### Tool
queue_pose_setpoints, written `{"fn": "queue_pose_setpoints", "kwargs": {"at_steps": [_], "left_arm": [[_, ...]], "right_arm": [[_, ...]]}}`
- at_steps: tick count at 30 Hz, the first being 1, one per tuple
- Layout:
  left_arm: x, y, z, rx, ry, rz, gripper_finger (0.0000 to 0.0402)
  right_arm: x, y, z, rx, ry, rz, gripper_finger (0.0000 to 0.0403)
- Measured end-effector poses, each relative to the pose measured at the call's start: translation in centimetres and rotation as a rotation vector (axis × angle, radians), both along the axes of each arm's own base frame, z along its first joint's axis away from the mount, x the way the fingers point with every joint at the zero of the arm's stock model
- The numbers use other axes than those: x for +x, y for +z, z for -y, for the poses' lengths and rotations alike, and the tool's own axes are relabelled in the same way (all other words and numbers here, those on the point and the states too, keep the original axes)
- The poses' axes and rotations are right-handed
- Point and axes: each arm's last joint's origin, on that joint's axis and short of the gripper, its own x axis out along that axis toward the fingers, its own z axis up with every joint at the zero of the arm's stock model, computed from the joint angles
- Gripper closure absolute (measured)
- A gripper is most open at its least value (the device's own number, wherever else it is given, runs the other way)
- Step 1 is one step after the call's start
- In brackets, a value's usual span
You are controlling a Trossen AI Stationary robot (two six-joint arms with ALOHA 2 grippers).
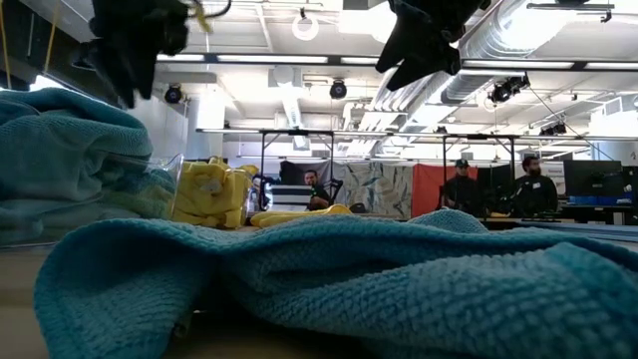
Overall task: Sort microfiber towel by color & place in baskets
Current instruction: Put the yellow microfiber cloth into the top transparent bin
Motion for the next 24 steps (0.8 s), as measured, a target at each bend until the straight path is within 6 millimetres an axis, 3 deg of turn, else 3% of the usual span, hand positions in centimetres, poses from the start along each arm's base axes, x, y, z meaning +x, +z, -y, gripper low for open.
{"fn": "queue_pose_setpoints", "kwargs": {"at_steps": [4,9,17,24], "left_arm": [[1.4,0.4,1.7,0.105,-0.257,0.123,0.0249],[2.7,1.1,3.1,0.203,-0.434,0.266,0.0249],[3.3,1.5,3.2,0.386,-0.682,0.281,0.0249],[3.7,1.5,3.2,0.458,-0.798,0.302,0.0249]], "right_arm": [[0.0,0.0,0.0,0.024,-0.011,0.005,0.0197],[0.0,0.0,0.0,0.024,-0.009,0.008,0.0197],[0.3,0.3,0.0,0.028,-0.009,0.049,0.0197],[1.0,0.8,0.0,0.020,-0.021,0.131,0.0197]]}}
